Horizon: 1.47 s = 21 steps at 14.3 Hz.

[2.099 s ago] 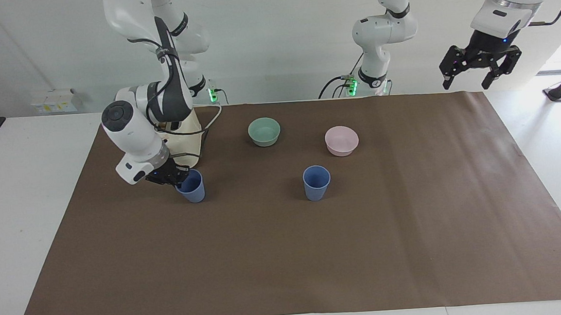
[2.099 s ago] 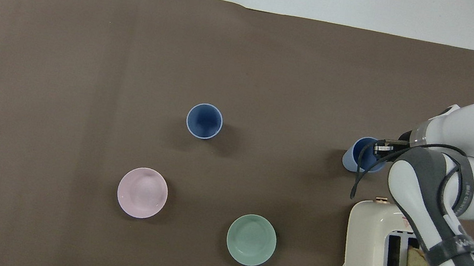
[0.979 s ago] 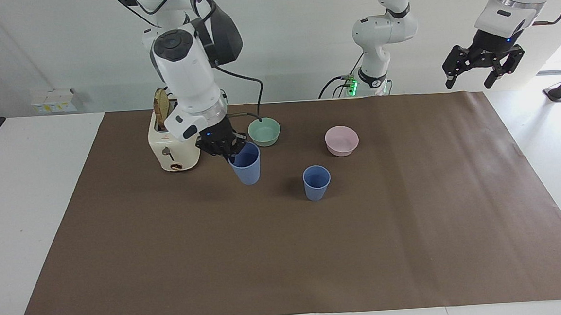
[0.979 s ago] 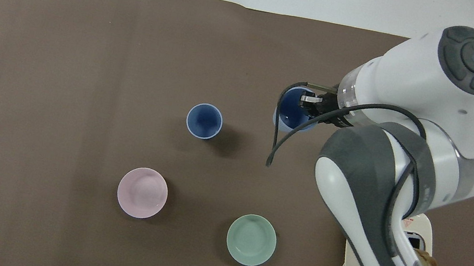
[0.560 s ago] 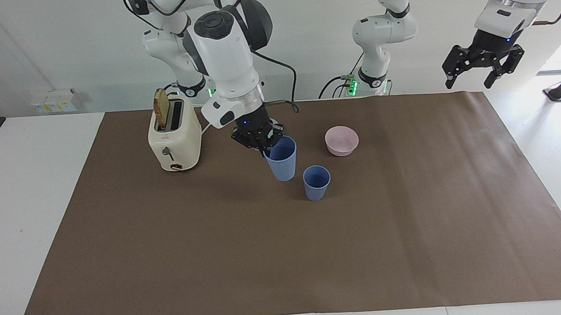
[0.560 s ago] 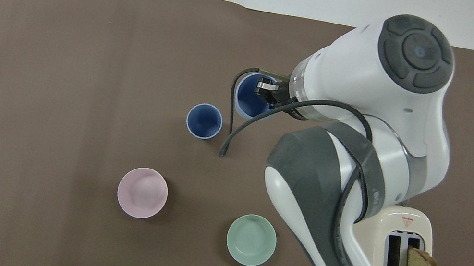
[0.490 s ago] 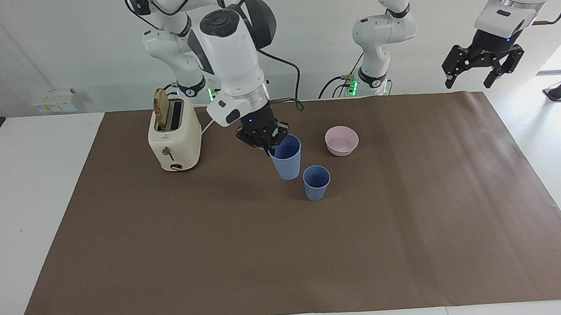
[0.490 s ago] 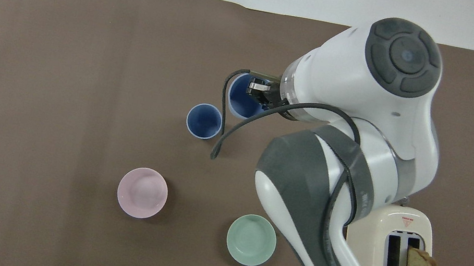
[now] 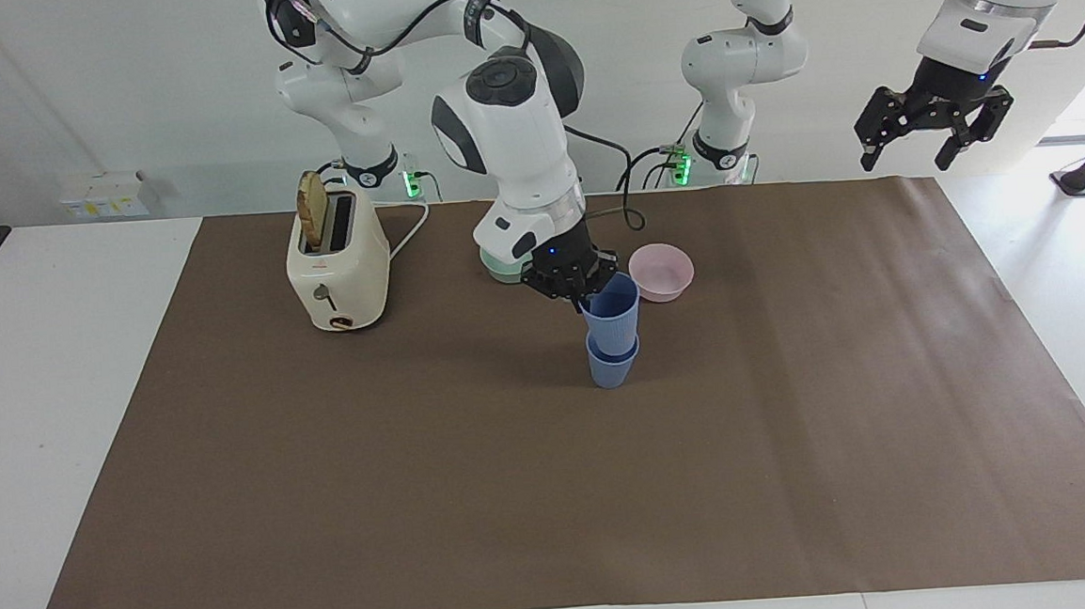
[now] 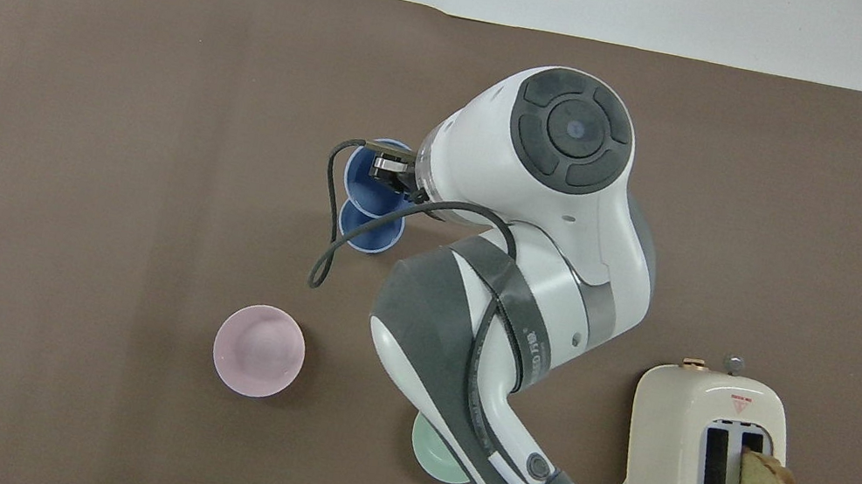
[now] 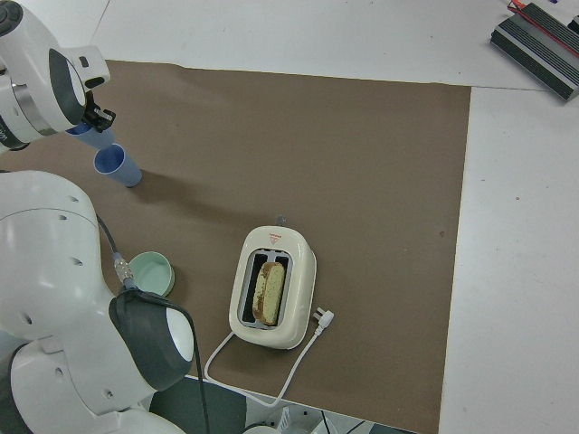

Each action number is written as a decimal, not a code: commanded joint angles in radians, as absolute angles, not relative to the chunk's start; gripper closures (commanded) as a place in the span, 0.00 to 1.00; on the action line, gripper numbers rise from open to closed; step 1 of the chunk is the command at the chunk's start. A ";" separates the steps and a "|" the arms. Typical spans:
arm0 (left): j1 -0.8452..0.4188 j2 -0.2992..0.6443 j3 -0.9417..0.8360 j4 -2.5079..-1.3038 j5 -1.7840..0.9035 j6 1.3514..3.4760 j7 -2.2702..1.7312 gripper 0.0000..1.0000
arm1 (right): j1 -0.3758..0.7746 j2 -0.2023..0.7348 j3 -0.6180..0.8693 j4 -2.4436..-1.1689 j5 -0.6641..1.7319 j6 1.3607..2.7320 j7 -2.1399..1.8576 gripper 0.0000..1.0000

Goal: Stack blue cups with both arms
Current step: 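Carry the blue cup with the right gripper over the placed cup, then lower the blue cup into the other cup and open the right gripper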

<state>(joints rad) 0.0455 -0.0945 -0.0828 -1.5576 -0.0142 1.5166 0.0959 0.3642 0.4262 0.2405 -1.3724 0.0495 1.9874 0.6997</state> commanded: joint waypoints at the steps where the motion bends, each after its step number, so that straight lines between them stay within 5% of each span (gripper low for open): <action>1: 0.058 -0.107 -0.087 -1.559 -0.021 1.499 0.097 0.00 | 0.374 0.454 0.244 -1.361 0.025 1.997 0.718 1.00; 21: 0.058 -0.107 -0.087 -1.559 -0.021 1.499 0.097 0.00 | 0.377 0.465 0.245 -1.448 0.018 2.019 0.735 1.00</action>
